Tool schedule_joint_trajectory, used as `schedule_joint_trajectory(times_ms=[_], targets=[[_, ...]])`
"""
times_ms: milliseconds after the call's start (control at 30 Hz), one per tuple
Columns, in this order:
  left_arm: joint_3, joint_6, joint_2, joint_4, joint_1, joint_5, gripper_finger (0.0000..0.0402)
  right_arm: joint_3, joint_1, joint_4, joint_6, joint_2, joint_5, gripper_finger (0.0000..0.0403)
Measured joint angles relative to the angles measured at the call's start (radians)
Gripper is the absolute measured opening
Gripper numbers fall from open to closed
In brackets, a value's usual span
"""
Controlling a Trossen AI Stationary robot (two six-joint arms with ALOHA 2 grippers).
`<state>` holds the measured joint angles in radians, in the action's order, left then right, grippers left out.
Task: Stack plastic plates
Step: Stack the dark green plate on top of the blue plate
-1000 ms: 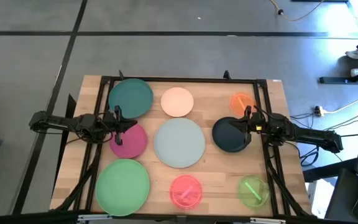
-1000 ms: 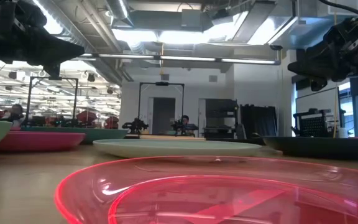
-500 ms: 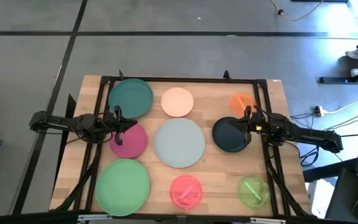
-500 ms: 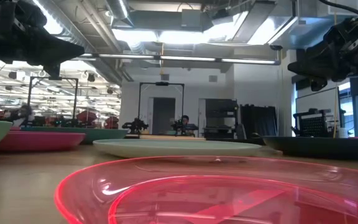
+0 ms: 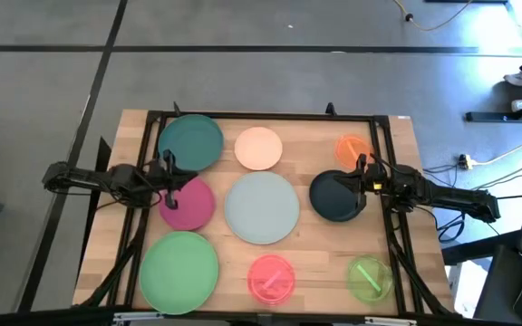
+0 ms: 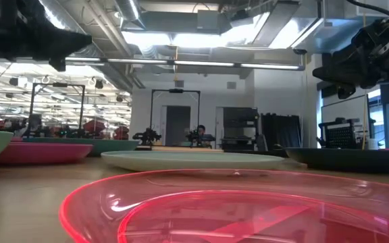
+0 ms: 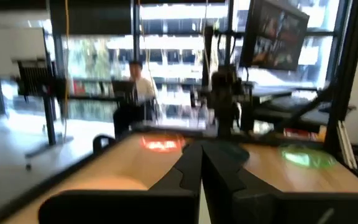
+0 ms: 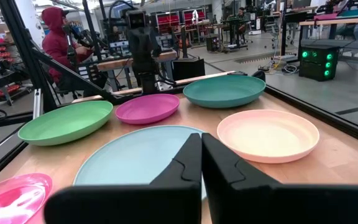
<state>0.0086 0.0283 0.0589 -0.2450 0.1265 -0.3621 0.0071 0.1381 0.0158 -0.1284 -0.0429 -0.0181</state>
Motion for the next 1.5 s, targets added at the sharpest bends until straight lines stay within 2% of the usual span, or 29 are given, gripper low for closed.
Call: schedule_joint_trajectory(times_ms=[233,467,600,933,1033,1233,1500], targets=[[0.0,0.049,0.0,-0.139,0.0,-0.012,0.0004,0.0,0.0,0.0,0.0,0.0,0.0,0.0001],[0.0,0.023,0.006,-0.131,0.0,0.093,0.0004,0.0,0.0,0.005,-0.002,0.0,0.0,0.0001],[0.0,-0.022,0.061,-0.135,0.001,0.121,0.0004,0.0,0.0,0.003,-0.144,0.0,0.002,0.0001],[0.0,-0.021,0.179,-0.269,0.0,0.048,0.0004,0.0,0.0,0.201,-0.134,-0.008,0.263,0.0001],[0.0,-0.041,0.234,-0.312,0.0,0.041,0.0004,0.0,0.001,0.233,-0.047,-0.008,0.189,0.0001],[0.006,-0.051,0.38,-0.449,0.0,0.016,0.0004,0.0,0.0,0.218,0.004,-0.008,0.08,0.0001],[0.113,-0.084,0.641,-0.476,0.0,0.004,0.0004,0.0,0.0,0.224,0.034,-0.008,0.033,0.0001]])
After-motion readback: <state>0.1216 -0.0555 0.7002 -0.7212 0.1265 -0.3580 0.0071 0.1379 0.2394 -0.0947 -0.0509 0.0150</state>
